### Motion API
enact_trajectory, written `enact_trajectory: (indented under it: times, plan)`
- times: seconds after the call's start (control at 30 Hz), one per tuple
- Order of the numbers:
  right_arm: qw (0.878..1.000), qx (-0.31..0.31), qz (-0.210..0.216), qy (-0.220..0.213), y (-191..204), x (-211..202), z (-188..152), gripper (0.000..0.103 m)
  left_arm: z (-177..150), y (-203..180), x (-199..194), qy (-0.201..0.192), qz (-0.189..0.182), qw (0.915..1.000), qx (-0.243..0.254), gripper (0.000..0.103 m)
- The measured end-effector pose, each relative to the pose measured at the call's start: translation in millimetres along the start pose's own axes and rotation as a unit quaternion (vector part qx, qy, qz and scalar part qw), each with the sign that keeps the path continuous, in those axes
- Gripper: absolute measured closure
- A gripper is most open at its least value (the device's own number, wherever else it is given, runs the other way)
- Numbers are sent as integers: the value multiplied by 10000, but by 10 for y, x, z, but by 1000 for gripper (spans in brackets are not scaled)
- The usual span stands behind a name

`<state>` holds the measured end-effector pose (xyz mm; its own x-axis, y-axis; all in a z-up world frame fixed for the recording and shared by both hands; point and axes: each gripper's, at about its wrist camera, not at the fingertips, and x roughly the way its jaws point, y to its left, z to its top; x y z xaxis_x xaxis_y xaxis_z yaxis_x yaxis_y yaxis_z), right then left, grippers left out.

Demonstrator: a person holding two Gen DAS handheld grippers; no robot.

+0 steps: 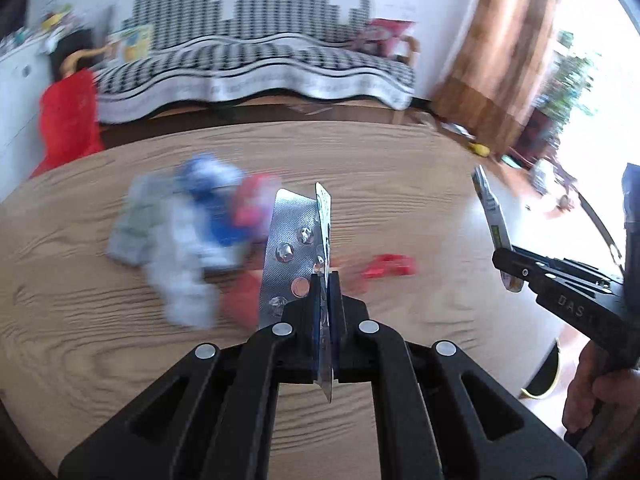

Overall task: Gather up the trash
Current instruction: 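Carry the blister pack and white wrapper over the black bin and release both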

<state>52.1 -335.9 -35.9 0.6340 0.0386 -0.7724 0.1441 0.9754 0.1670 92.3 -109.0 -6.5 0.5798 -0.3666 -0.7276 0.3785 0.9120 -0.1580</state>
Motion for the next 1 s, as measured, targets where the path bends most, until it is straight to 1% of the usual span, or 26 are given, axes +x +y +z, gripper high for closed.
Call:
enact_trajectory:
  times: [0.03, 0.1, 0.27, 0.3, 0.4, 0.47, 0.5, 0.53, 0.63, 0.7, 0.8, 0.87, 0.93, 1.0]
  plan:
    - [9998, 169, -128, 2, -263, -74, -62, 89, 7, -225, 37, -18, -147, 9998, 135, 100]
    - [9987, 405, -300, -16, -635, -201, -154, 89, 8, -555, 85, -54, -364, 9988, 321, 100]
    - [9915, 1036, -783, -58, -1642, -575, -522, 89, -96, -1540, 231, -73, -1036, 9909, 860, 100]
    - [9896, 1154, -862, -54, -1815, -629, -604, 89, -135, -1780, 269, -49, -1221, 9877, 973, 100]
    - [9819, 1546, -1096, 8, -2372, -783, -918, 89, -270, -2340, 350, -19, -1626, 9782, 1289, 100]
    - [9753, 1816, -1258, 51, -2750, -895, -1154, 89, -359, -2632, 409, 21, -1832, 9720, 1474, 100]
    - [9734, 1891, -1294, 62, -2849, -922, -1224, 89, -404, -2780, 447, 64, -1924, 9690, 1550, 100]
    - [9698, 2032, -1345, 92, -3031, -966, -1343, 89, -464, -2950, 491, 125, -2041, 9652, 1632, 100]
    - [9623, 2279, -1464, 232, -3386, -1047, -1645, 89, -625, -3356, 614, 286, -2246, 9558, 1874, 100]
    - [9579, 2411, -1513, 378, -3552, -1042, -1792, 89, -759, -3605, 713, 423, -2366, 9488, 2048, 100]
    - [9485, 2647, -1592, 705, -3792, -988, -2017, 89, -898, -3863, 894, 641, -2461, 9410, 2235, 100]
    - [9443, 2754, -1568, 889, -3885, -948, -2108, 89, -998, -3989, 994, 769, -2478, 9375, 2317, 100]
    - [9404, 2872, -1476, 1063, -3966, -890, -2187, 89, -1047, -4094, 1119, 903, -2467, 9358, 2351, 100]
    - [9384, 2932, -1404, 1171, -3984, -828, -2193, 89, -1079, -4151, 1182, 971, -2468, 9351, 2349, 100]
